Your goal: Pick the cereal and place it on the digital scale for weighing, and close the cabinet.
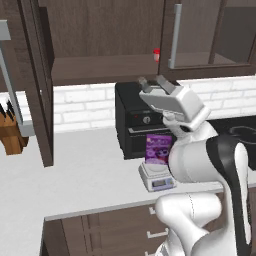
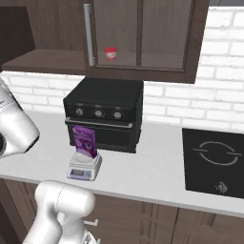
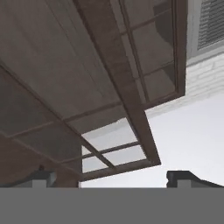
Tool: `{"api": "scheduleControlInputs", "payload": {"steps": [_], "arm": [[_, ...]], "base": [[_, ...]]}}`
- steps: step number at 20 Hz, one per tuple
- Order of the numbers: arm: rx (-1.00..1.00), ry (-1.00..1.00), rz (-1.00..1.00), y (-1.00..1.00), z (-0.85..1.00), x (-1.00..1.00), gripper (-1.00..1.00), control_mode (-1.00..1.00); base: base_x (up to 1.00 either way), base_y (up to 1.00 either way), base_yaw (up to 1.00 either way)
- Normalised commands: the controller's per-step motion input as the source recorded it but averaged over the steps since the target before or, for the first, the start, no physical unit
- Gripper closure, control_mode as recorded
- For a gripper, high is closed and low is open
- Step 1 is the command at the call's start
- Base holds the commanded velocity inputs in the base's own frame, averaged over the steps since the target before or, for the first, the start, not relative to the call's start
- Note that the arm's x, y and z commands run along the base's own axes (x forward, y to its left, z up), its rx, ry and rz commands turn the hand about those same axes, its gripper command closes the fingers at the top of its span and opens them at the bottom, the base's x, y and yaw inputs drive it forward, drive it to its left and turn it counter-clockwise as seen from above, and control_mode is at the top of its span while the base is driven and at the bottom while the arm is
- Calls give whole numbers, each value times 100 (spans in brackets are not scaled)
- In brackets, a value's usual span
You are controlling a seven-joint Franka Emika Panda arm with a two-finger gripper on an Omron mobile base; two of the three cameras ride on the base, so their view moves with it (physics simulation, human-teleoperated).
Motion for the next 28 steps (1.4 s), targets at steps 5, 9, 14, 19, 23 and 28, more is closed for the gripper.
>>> {"api": "scheduleControlInputs", "payload": {"steps": [5,9,14,19,23,28], "arm": [[51,-6,33,83,-99,65,-100,-100],[58,-15,26,61,-100,30,-100,-100],[24,-2,9,92,-89,6,-100,-100],[3,-1,5,100,-66,0,-100,-100],[17,1,7,100,-55,0,-100,-100],[18,5,8,94,-62,0,-100,-100]], "base": [[0,0,0],[0,0,0],[0,0,0],[0,0,0],[0,0,0],[0,0,0]]}}
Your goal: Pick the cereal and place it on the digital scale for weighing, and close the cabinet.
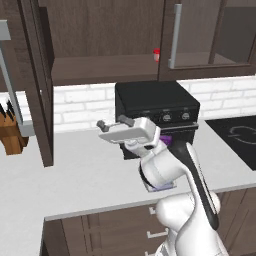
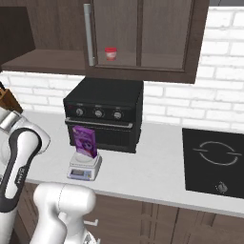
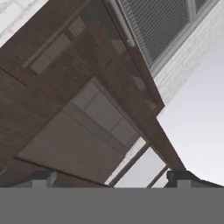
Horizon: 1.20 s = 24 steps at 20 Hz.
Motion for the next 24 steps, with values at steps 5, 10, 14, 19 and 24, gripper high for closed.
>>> {"api": "scheduleControlInputs", "payload": {"steps": [5,10,14,19,24], "arm": [[6,-15,-24,88,-54,-4,-100,-100],[0,-21,-58,99,-58,-14,-100,-100],[4,-24,-59,90,-46,-21,-100,-100],[5,-25,-42,17,-41,-45,-100,-100],[6,-20,-15,27,-53,-32,-100,-100]], "base": [[0,0,0],[0,0,0],[0,0,0],[0,0,0],[0,0,0]]}}
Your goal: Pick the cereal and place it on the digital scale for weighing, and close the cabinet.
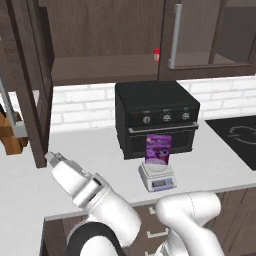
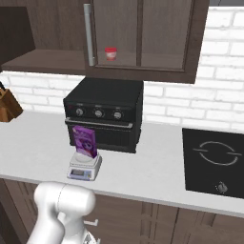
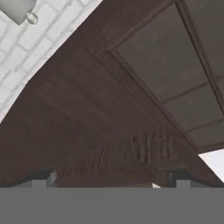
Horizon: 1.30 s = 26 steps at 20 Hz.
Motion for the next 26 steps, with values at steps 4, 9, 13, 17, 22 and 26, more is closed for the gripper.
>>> {"api": "scheduleControlInputs", "payload": {"steps": [4,9,13,17,22,26], "arm": [[21,-20,-12,42,-63,-16,-100,-100],[34,-15,-16,39,-47,0,-100,-100],[40,-15,-22,51,-49,21,-100,-100],[41,-28,-19,87,-52,-3,-100,-100],[29,-27,-18,99,-56,-2,-100,-100],[13,-10,-17,96,-39,19,-100,-100]], "base": [[0,0,0],[0,0,0],[0,0,0],[0,0,0],[0,0,0],[0,0,0]]}}
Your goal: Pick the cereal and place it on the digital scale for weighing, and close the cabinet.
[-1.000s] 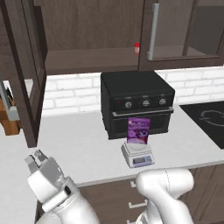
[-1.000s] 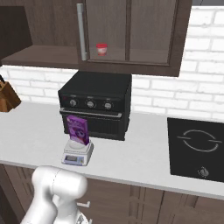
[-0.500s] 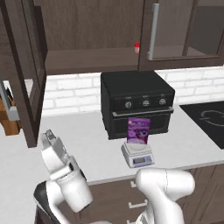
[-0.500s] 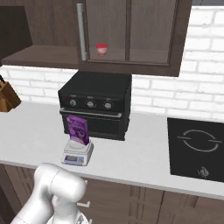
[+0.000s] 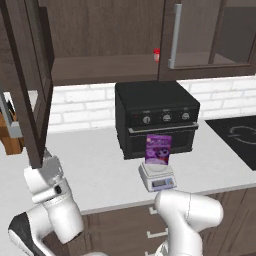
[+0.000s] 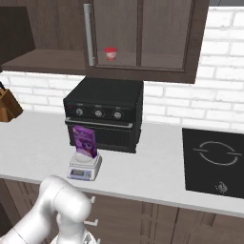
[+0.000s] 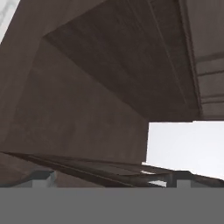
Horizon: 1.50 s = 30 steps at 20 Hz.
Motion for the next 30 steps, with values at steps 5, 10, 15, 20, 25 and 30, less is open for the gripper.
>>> {"api": "scheduleControlInputs", "payload": {"steps": [5,10,15,20,25,30], "arm": [[8,-1,-13,84,-16,34,-100,-100],[10,0,-12,75,0,26,-100,-100],[15,-3,-18,15,3,3,-100,-100],[23,-9,-19,0,18,0,-100,-100],[25,-11,-20,0,30,0,-100,-100],[30,-11,-19,-9,26,0,-100,-100]], "base": [[0,0,0],[0,0,0],[0,0,0],[0,0,0],[0,0,0],[0,0,0]]}}
